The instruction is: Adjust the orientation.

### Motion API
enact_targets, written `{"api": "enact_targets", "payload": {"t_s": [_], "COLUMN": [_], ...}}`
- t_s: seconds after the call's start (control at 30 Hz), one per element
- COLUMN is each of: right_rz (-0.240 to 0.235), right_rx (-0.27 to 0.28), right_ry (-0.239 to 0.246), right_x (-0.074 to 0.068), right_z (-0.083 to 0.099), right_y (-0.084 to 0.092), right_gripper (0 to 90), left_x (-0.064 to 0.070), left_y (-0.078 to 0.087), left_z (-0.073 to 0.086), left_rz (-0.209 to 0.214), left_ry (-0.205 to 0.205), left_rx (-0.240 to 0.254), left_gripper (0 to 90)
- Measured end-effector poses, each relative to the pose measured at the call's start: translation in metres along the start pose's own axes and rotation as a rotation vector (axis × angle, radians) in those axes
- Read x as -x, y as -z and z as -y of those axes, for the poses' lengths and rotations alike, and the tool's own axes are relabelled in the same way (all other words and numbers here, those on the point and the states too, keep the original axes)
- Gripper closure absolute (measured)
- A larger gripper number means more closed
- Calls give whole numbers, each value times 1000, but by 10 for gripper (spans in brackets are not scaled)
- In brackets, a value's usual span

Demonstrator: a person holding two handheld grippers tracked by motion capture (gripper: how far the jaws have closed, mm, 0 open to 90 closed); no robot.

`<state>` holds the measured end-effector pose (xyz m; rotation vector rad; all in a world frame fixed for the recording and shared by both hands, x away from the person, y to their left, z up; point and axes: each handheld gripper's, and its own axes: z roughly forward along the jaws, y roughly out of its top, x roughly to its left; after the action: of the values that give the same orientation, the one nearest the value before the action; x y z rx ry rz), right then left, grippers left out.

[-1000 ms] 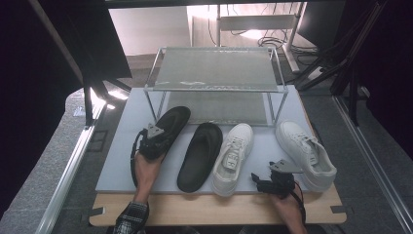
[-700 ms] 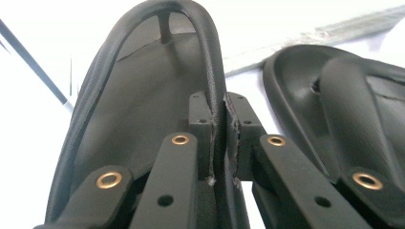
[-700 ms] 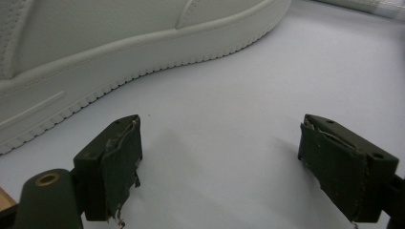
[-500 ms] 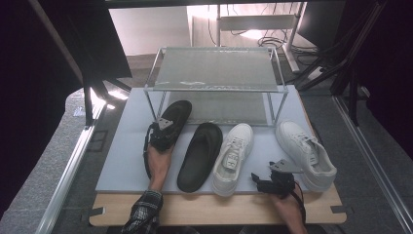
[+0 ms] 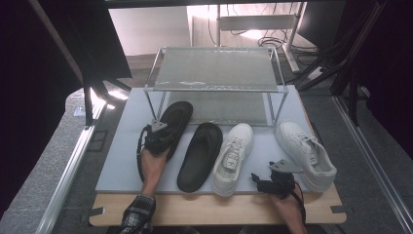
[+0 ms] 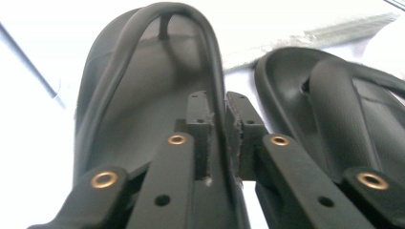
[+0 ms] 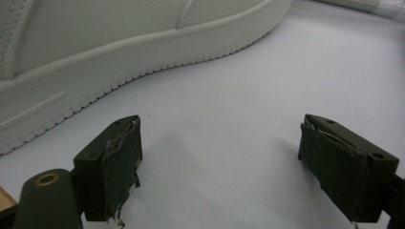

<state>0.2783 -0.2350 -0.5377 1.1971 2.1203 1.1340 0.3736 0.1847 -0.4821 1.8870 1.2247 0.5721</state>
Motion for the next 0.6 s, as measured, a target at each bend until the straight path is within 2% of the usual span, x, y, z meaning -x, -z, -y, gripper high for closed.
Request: {"api": "enact_targets", "payload": {"t_s": [0.1,0.23,0.43,0.6], "right_rz": [1,3,3,4], "right_rx": [0,-2,-1,-2], "right_ry": [1,4,4,4], "right_x": [0,0,0,-1], "right_z": [0,0,0,0], "right_y": [0,0,0,0], "right_gripper": [153,153,153,153], "left_x": [-10,-19,-23,-24], "left_y": [15,35,63,74], "left_z": [10,23,44,68], "left_rz": [19,44,41,44], "left_ry": [3,0,5,7], "left_rx": [-13,-24,-19,-45], "left_gripper": [892,896,896,896]}}
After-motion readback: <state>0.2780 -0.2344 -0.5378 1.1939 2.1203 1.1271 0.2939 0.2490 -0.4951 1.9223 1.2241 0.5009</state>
